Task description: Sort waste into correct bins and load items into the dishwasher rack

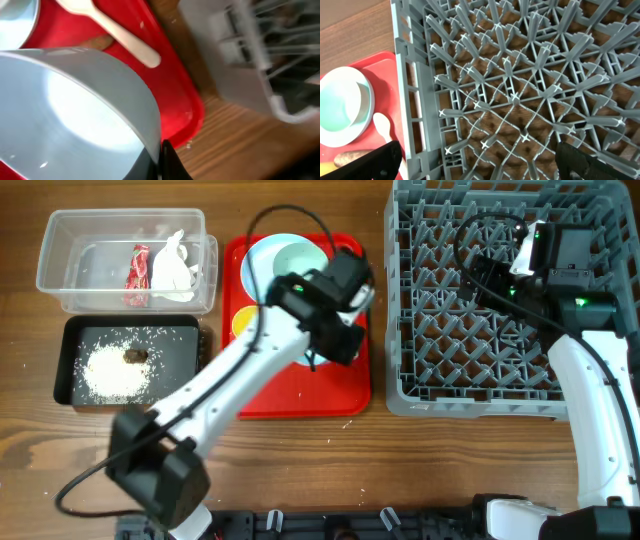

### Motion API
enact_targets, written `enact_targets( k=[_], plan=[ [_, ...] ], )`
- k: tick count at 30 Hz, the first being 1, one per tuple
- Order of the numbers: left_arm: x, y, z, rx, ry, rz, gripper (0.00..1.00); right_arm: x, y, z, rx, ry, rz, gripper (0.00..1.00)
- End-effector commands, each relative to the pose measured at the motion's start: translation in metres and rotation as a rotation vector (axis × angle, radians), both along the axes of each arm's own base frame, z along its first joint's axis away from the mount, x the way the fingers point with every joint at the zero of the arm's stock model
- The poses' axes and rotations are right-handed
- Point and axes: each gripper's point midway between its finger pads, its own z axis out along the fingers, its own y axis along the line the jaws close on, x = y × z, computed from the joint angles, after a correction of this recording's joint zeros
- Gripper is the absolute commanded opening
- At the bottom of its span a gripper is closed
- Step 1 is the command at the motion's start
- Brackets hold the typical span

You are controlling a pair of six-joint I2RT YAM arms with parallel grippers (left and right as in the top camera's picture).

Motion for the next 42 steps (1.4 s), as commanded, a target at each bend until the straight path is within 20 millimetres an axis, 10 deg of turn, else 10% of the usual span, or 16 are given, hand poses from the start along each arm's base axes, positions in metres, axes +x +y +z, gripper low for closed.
enact_targets(
  k=[1, 10, 13, 23, 29, 39, 42],
  plan=[
    [-0.003, 0.01, -0.054, 0.196, 0.06, 0.089, 0.04, 0.004, 0.002, 0.005, 0.013, -0.011, 0.001, 1.0],
    [-0.034, 0.006, -0.096, 0.232, 0.253, 0.097, 0.04, 0.004, 0.002, 0.005, 0.013, -0.011, 0.001, 1.0],
    [-0.033, 0.015, -0.099, 0.274, 0.235, 0.102, 0.31, 0.004, 0.002, 0.004, 0.013, -0.01, 0.001, 1.0],
    [0.036, 0.033, -0.003, 0.116, -0.005, 0.242, 0.54, 0.003, 0.016, 0.005, 0.08, -0.01, 0.051, 1.0],
    [0.063, 0.088, 0.027, 0.067, -0.053, 0.398, 0.56, 0.004, 0.049, 0.012, 0.174, -0.032, 0.158, 1.0],
    [0.08, 0.136, 0.026, 0.076, -0.041, 0.519, 0.55, 0.0, 0.16, 0.029, 0.242, -0.104, 0.374, 1.0],
    [0.092, 0.158, 0.028, 0.066, -0.059, 0.584, 0.55, -0.004, 0.201, 0.003, 0.252, -0.039, 0.448, 0.92]
  ],
)
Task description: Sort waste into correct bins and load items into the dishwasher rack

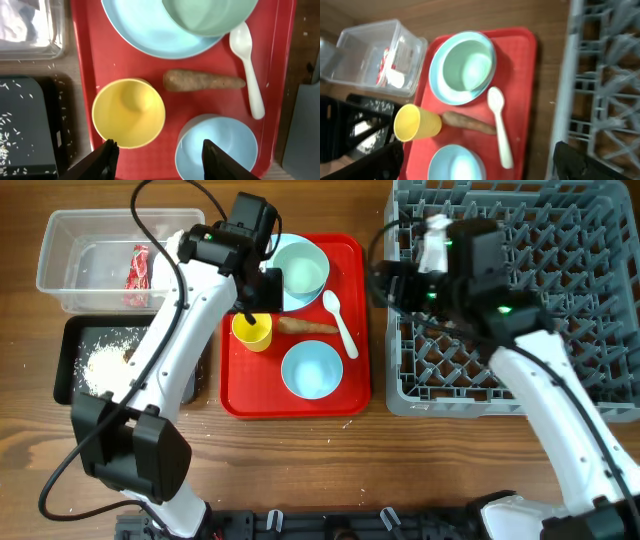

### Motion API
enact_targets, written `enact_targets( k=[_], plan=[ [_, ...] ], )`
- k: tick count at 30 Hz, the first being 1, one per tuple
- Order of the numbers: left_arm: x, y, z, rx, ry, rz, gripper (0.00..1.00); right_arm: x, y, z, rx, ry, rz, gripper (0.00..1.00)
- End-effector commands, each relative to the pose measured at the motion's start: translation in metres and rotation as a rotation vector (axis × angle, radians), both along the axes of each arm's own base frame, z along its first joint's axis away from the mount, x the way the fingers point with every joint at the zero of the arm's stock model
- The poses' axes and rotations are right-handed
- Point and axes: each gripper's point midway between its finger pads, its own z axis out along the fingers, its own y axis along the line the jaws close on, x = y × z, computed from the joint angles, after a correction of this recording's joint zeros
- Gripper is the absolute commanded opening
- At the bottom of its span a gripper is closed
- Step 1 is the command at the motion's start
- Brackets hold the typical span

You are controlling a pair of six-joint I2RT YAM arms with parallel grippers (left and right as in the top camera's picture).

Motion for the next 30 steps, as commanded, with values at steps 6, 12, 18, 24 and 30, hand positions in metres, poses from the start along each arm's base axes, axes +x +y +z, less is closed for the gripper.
enact_targets(
  k=[6, 12, 18, 24, 30],
  plan=[
    [0.026, 0.079, 0.017, -0.036, -0.061, 0.207, 0.56, -0.033, 0.083, -0.111, -0.076, 0.323, 0.144, 0.81],
    [0.038, 0.132, 0.02, -0.04, -0.106, 0.337, 0.78, -0.062, 0.079, -0.183, -0.155, 0.586, 0.116, 0.74],
    [0.039, 0.138, 0.02, -0.038, -0.108, 0.349, 1.0, -0.076, 0.092, -0.202, -0.159, 0.644, 0.159, 0.47],
    [0.04, 0.139, 0.02, -0.029, -0.113, 0.352, 1.0, -0.075, 0.088, -0.204, -0.169, 0.655, 0.109, 0.04],
    [0.04, 0.139, 0.02, -0.029, -0.113, 0.353, 1.0, -0.073, 0.09, -0.193, -0.152, 0.633, 0.113, 0.04]
  ],
)
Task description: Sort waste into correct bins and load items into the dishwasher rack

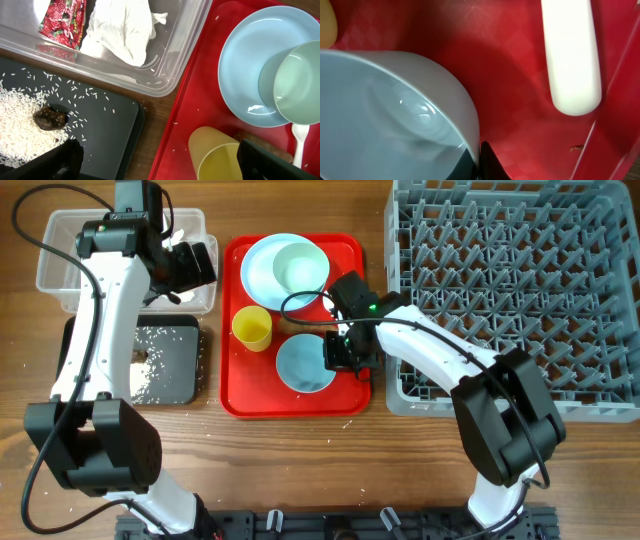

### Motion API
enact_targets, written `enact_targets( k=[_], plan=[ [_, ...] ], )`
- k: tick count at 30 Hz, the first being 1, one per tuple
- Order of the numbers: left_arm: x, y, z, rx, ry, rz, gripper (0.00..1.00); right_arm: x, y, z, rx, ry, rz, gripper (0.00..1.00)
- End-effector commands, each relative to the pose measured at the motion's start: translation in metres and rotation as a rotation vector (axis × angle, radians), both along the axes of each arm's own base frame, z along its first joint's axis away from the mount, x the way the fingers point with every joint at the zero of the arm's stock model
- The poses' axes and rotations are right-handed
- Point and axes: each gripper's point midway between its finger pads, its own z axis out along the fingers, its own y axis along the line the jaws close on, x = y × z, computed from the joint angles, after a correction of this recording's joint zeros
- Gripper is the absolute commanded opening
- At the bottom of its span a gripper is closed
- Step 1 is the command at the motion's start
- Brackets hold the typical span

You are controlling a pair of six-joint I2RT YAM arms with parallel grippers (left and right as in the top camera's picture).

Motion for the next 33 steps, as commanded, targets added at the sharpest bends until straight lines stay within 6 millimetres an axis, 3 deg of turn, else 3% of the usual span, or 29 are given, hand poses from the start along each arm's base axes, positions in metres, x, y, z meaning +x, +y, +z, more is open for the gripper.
enact_targets(
  k=[1, 4, 7, 9, 14, 16, 19, 20, 22, 25, 28, 33],
  plan=[
    [0.003, 0.002, 0.015, 0.004, -0.043, 0.002, 1.0, 0.008, 0.004, 0.023, 0.032, -0.053, -0.01, 0.04],
    [0.003, 0.002, 0.015, 0.004, -0.043, 0.002, 1.0, 0.018, -0.001, 0.06, 0.042, -0.17, -0.026, 0.04],
    [0.003, 0.002, 0.015, 0.004, -0.042, 0.002, 1.0, 0.035, -0.026, 0.111, -0.008, -0.359, -0.095, 0.04],
    [0.003, 0.002, 0.015, 0.004, -0.043, 0.002, 1.0, 0.048, -0.057, 0.144, -0.081, -0.496, -0.195, 0.04],
    [0.003, 0.002, 0.015, 0.004, -0.043, 0.002, 1.0, 0.087, -0.177, 0.233, -0.471, -0.858, -0.578, 0.05],
    [0.003, 0.002, 0.015, 0.004, -0.043, 0.002, 1.0, 0.098, -0.213, 0.268, -0.593, -0.978, -0.697, 0.04],
    [0.003, 0.002, 0.015, 0.004, -0.043, 0.002, 1.0, 0.122, -0.252, 0.31, -0.785, -1.153, -0.773, 0.04],
    [0.003, 0.002, 0.015, 0.004, -0.043, 0.002, 1.0, 0.126, -0.26, 0.316, -0.839, -1.177, -0.791, 0.04],
    [0.003, 0.002, 0.015, 0.004, -0.043, 0.002, 1.0, 0.146, -0.263, 0.322, -0.942, -1.221, -0.748, 0.05],
    [0.003, 0.002, 0.015, 0.004, -0.043, 0.002, 1.0, 0.189, -0.251, 0.297, -1.087, -1.23, -0.565, 0.04],
    [0.003, 0.002, 0.015, 0.004, -0.043, 0.002, 1.0, 0.218, -0.242, 0.254, -1.221, -1.165, -0.367, 0.04],
    [0.003, 0.002, 0.015, 0.004, -0.042, 0.002, 1.0, 0.235, -0.236, 0.186, -1.291, -1.048, -0.21, 0.04]
  ],
)
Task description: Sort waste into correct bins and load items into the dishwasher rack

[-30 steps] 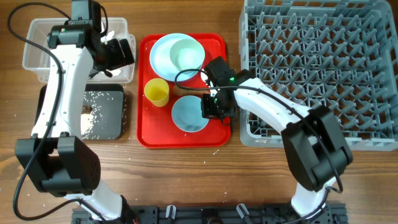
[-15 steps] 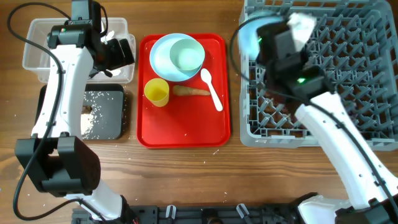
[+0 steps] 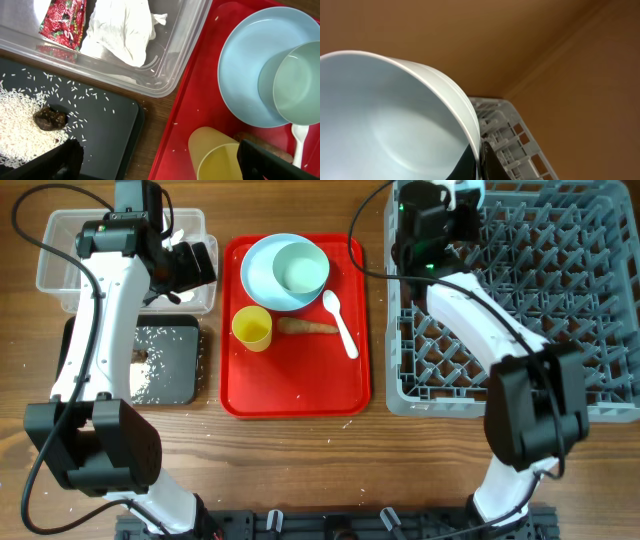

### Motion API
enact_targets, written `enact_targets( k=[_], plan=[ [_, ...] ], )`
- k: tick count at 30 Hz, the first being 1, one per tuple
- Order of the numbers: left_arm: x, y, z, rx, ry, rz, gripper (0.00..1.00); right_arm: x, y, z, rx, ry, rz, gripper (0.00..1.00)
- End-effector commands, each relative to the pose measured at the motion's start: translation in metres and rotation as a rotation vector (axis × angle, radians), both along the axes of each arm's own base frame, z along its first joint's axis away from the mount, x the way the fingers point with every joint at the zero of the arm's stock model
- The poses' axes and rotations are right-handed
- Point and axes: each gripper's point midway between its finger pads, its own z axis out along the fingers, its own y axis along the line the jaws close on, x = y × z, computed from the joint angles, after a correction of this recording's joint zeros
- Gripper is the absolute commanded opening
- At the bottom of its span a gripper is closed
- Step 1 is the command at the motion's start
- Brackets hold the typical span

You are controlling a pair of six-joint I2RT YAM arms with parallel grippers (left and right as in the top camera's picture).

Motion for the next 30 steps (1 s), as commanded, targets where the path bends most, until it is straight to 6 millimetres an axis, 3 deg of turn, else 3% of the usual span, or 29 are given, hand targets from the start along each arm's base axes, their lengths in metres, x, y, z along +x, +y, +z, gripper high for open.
enact_targets(
  k=[1, 8, 14, 18, 22, 23, 26, 30],
  plan=[
    [0.002, 0.002, 0.014, 0.004, -0.04, 0.002, 1.0, 0.004, 0.0, -0.023, -0.064, 0.079, -0.012, 0.04],
    [0.002, 0.002, 0.014, 0.004, -0.04, 0.002, 1.0, 0.015, -0.004, -0.05, -0.04, 0.049, -0.03, 0.04],
    [0.002, 0.002, 0.014, 0.004, -0.04, 0.002, 1.0, 0.021, -0.015, -0.051, -0.021, -0.023, -0.06, 0.04],
    [0.002, 0.002, 0.014, 0.004, -0.04, 0.002, 1.0, 0.027, 0.002, -0.07, -0.02, 0.05, 0.023, 0.04],
    [0.002, 0.002, 0.014, 0.004, -0.04, 0.002, 1.0, 0.024, 0.04, -0.07, -0.024, 0.051, 0.092, 0.05],
    [0.002, 0.002, 0.014, 0.004, -0.04, 0.002, 1.0, 0.023, 0.052, -0.07, -0.025, 0.053, 0.115, 0.07],
    [0.002, 0.002, 0.014, 0.004, -0.04, 0.002, 1.0, 0.019, 0.071, -0.075, -0.035, 0.08, 0.15, 0.31],
    [0.002, 0.002, 0.014, 0.004, -0.04, 0.002, 1.0, 0.018, 0.075, -0.075, -0.036, 0.079, 0.157, 0.42]
  ],
)
